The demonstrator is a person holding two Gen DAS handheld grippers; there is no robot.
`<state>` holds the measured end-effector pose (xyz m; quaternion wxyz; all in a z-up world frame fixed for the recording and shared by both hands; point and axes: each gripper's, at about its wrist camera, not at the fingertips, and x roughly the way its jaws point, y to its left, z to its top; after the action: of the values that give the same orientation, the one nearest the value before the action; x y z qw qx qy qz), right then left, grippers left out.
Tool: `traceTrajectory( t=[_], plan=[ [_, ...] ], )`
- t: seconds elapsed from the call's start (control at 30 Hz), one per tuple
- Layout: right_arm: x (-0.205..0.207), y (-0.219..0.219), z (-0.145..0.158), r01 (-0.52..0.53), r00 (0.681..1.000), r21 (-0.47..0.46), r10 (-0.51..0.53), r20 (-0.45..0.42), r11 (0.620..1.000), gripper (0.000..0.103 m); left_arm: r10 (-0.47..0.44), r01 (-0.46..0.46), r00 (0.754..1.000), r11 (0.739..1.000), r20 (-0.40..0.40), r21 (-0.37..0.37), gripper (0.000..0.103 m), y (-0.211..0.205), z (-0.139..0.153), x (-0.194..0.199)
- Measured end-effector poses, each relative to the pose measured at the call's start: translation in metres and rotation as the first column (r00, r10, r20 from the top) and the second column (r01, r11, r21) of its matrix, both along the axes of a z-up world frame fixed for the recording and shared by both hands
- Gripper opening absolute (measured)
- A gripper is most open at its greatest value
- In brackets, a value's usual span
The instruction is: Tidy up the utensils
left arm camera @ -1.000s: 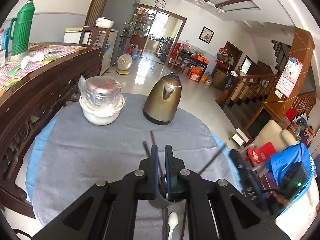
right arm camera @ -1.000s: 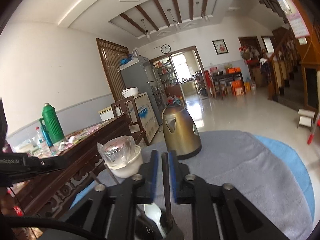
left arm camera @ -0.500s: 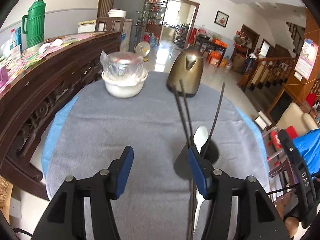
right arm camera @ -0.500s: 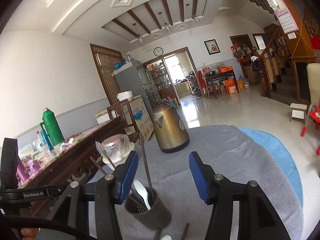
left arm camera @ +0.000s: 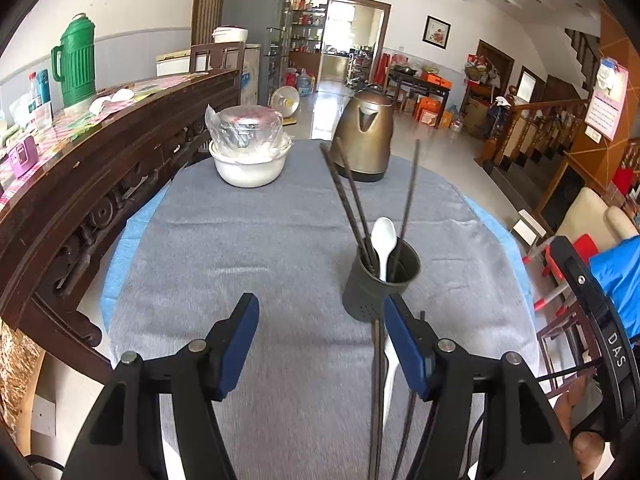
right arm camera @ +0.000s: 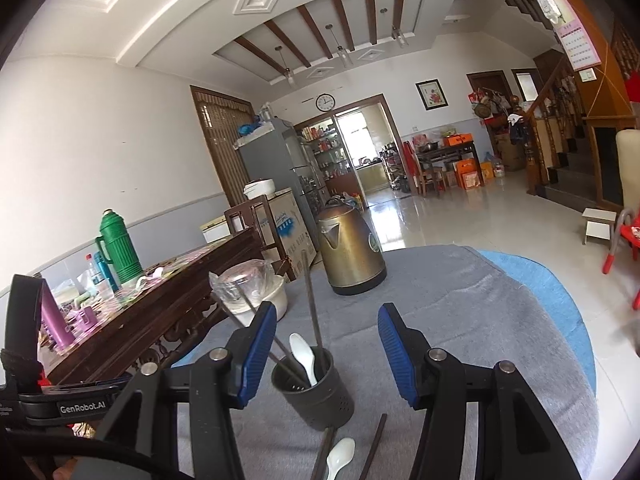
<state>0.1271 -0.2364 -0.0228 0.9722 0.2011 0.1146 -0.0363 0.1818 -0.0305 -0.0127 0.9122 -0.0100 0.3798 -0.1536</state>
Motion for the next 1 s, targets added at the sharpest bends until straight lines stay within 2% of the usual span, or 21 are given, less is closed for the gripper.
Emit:
traceTrajectory(
  t=[1.0],
  plan=[
    [-0.077,0.035,0.051,-0.040,0.996,0.013,0.039,0.077,0.999,0.057,-0.027,0.025,0.989,1.000,0.144,0.016,0.068,0.040,0.046,-0.102]
  ],
)
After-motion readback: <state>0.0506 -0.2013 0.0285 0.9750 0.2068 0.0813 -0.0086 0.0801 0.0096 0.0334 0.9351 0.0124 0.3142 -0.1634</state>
